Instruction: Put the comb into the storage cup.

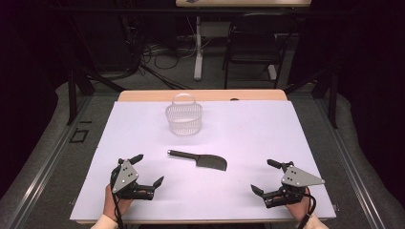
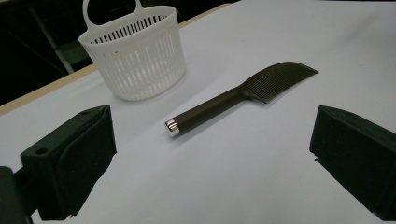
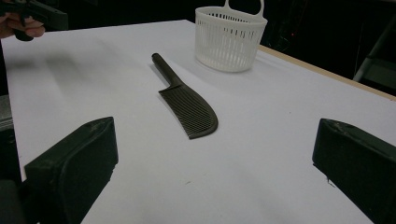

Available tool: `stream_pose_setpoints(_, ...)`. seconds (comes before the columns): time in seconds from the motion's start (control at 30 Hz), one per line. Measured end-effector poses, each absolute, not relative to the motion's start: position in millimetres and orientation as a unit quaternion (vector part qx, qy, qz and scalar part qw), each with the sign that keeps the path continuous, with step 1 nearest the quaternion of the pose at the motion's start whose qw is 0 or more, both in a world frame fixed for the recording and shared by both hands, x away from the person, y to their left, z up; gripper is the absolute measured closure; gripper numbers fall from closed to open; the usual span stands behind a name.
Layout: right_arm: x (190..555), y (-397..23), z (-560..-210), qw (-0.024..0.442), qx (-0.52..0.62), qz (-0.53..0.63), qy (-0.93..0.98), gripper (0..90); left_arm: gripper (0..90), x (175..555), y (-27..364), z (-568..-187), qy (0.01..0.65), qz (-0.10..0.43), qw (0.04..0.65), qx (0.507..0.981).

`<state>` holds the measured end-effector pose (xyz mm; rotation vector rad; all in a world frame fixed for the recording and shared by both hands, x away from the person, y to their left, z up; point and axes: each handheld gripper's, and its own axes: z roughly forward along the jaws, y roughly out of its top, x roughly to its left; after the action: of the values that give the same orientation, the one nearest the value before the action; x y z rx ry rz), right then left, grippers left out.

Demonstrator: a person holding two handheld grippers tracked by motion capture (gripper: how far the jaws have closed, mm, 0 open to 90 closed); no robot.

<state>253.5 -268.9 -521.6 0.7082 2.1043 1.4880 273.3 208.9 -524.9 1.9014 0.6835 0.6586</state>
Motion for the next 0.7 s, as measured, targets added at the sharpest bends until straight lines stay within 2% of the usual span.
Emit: stream_pose_setpoints(0.7,254.6,-267.8,-522.4,0.232,0.259,0.541,0.766,0.0,0.3,311.7,186.5,-522.0,0.3,0.257,0.449,0.801)
